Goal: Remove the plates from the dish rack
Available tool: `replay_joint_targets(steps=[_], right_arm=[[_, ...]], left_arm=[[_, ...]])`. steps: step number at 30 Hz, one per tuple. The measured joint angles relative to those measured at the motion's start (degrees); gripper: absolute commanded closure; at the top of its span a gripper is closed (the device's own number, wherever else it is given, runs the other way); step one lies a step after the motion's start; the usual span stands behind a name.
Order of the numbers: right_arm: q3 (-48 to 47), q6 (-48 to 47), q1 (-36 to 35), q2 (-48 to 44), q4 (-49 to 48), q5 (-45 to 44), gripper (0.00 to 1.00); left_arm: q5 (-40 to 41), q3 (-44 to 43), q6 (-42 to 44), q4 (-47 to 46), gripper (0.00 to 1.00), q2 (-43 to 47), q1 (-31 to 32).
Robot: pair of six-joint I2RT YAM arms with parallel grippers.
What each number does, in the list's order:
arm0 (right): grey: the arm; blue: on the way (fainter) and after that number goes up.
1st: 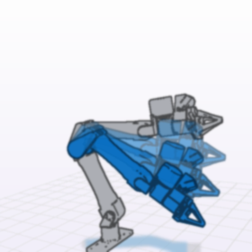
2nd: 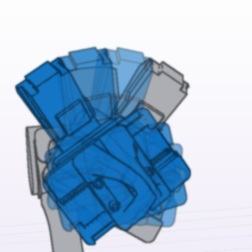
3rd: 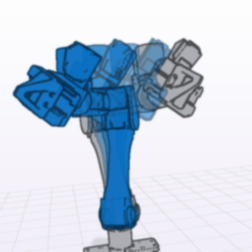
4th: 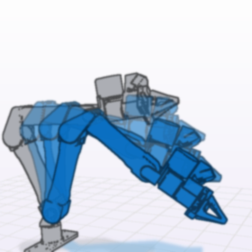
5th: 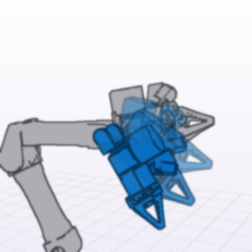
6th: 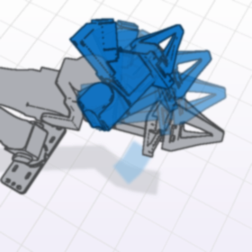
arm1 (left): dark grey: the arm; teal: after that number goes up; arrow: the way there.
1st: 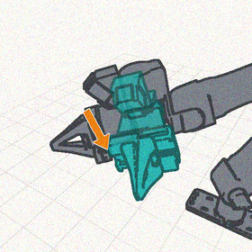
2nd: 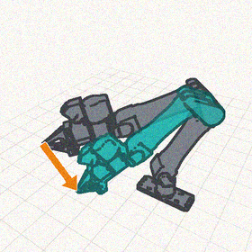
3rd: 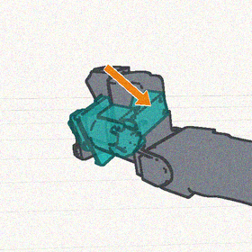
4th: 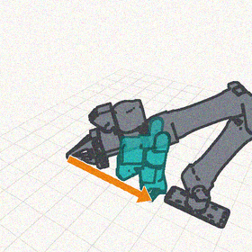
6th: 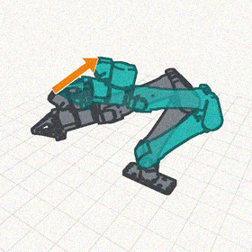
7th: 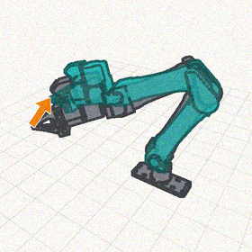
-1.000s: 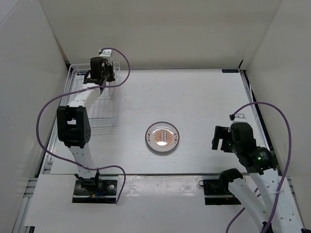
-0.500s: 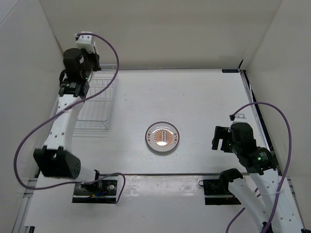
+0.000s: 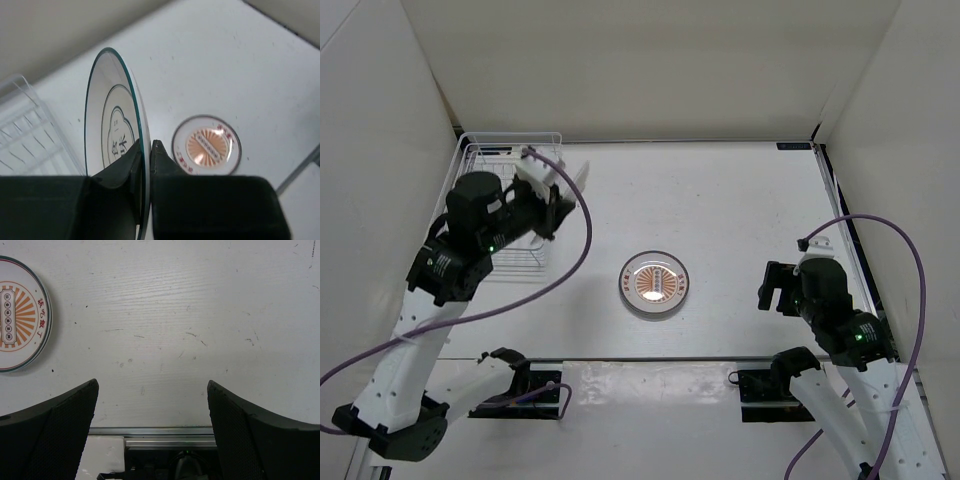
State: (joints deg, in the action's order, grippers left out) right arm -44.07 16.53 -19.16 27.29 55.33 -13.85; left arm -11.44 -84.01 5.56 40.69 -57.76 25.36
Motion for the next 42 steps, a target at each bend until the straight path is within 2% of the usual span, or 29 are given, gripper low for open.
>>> replay_joint_targets(steps=[4, 8, 13, 20, 24, 30, 34, 42], right_arm=[[0.0, 0.0, 0.0, 0.0, 0.0, 0.1, 0.10], [0.0, 0.0, 0.0, 0.0, 0.0, 0.3, 0.10], [0.0, 0.1, 0.0, -0.2, 0.0, 0.2, 0.10], [0.1, 0.7, 0.0, -0.3, 0.0, 0.0, 0.10], [0.5, 0.9, 0.0, -0.3, -0.2, 0.0, 0.10], [0.8, 0.9, 0.0, 0.0, -0.2, -0.1, 0.10], [0.8, 0.9, 0.0, 0.0, -0.2, -0.6, 0.10], [0.8, 0.9, 0.0, 0.0, -0.2, -1.0, 0.10]], left_arm=[[0.5, 10.9, 0.8, 8.4, 1.00, 7.0, 1.1], [0.3, 20.4, 0.0, 13.9, 1.00, 10.1, 1.1], [-2.4, 32.2, -4.1, 14.4, 1.00, 13.5, 1.1], [-2.2, 37.9, -7.7, 11.3, 1.00, 14.7, 1.9], [4.5, 39.3, -9.5, 6.9, 1.00, 12.9, 8.1], [27.8, 38.5, -10.7, 2.5, 1.00, 0.9, 28.0], [35.3, 39.1, -12.4, 0.2, 1.00, -3.6, 31.7], [47.8, 47.4, -16.4, -4.4, 1.00, -4.8, 42.9]])
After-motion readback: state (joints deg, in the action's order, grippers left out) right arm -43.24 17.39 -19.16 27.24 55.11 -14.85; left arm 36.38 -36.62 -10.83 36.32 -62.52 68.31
